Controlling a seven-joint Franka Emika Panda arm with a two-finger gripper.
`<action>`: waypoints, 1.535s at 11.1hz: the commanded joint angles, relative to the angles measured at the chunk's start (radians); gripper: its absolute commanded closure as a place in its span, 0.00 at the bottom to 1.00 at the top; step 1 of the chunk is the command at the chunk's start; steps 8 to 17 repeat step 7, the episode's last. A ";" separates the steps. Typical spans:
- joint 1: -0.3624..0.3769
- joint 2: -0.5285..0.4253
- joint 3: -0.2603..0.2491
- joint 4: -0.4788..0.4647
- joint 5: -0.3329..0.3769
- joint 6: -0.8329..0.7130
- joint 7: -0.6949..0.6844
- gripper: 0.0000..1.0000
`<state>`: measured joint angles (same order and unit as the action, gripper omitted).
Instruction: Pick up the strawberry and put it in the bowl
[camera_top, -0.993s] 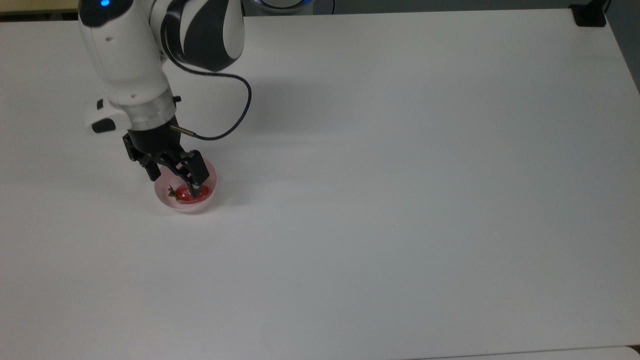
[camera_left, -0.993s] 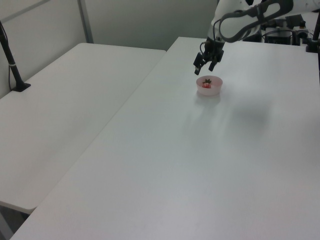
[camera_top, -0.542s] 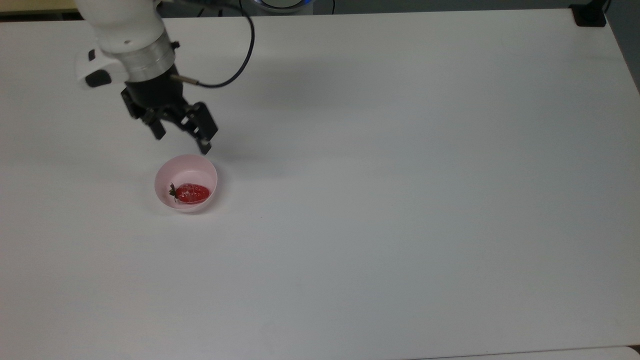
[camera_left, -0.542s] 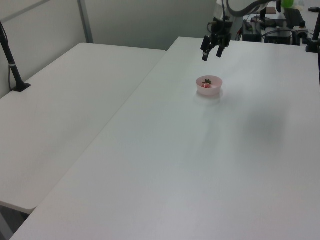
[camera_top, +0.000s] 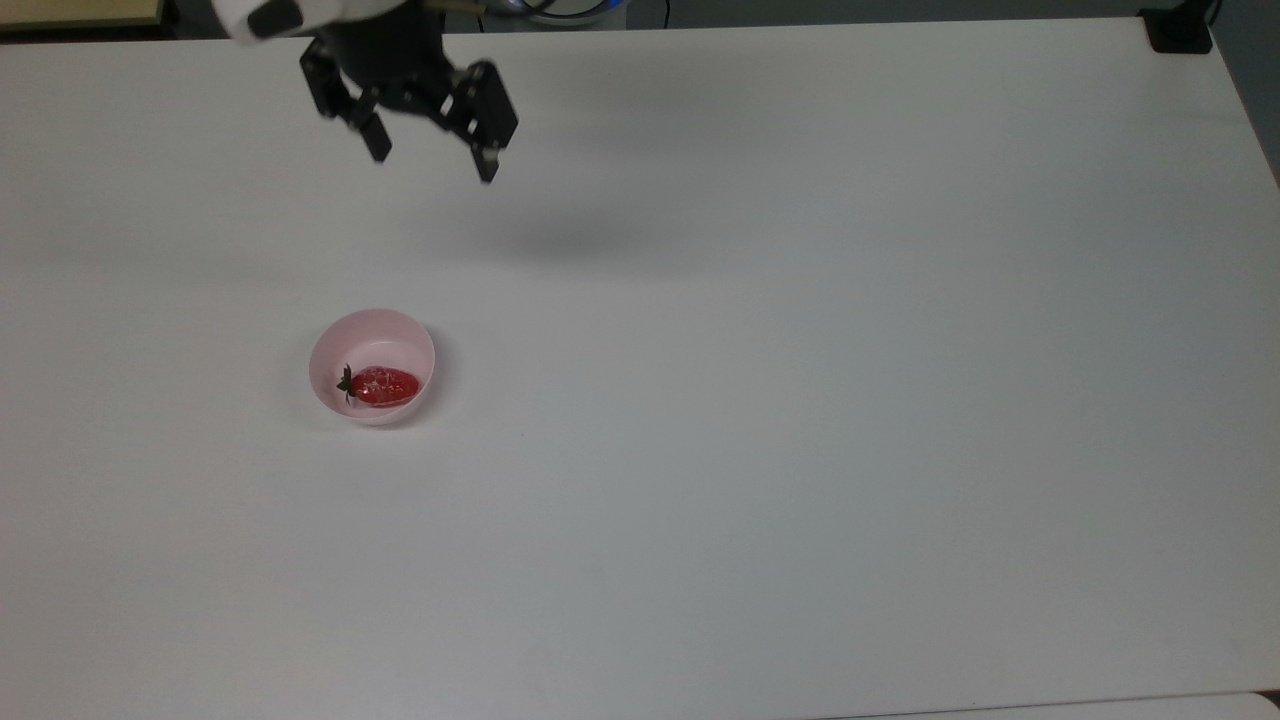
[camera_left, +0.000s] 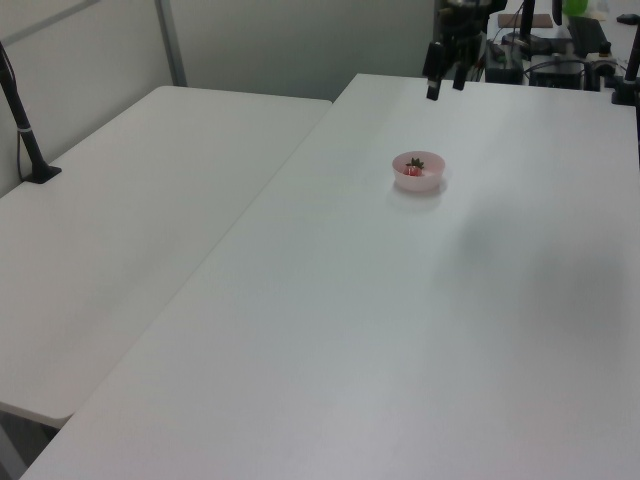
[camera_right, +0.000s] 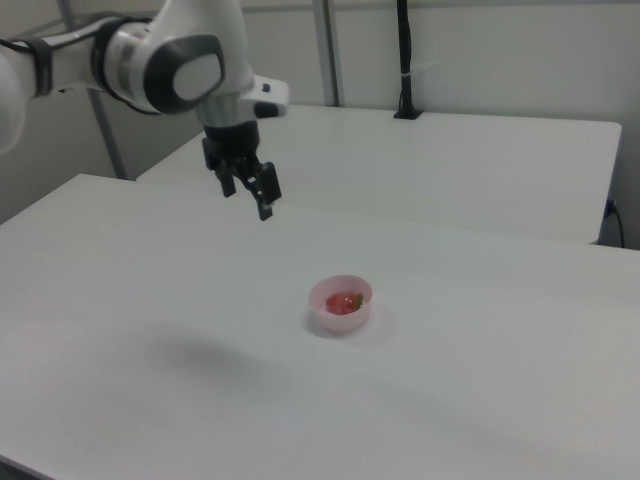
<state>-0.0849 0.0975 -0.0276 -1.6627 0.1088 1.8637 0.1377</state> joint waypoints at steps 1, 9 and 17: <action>0.094 -0.093 -0.084 -0.037 -0.064 -0.078 -0.009 0.00; 0.083 -0.114 -0.078 -0.032 -0.124 -0.087 -0.148 0.00; 0.083 -0.114 -0.078 -0.032 -0.124 -0.087 -0.148 0.00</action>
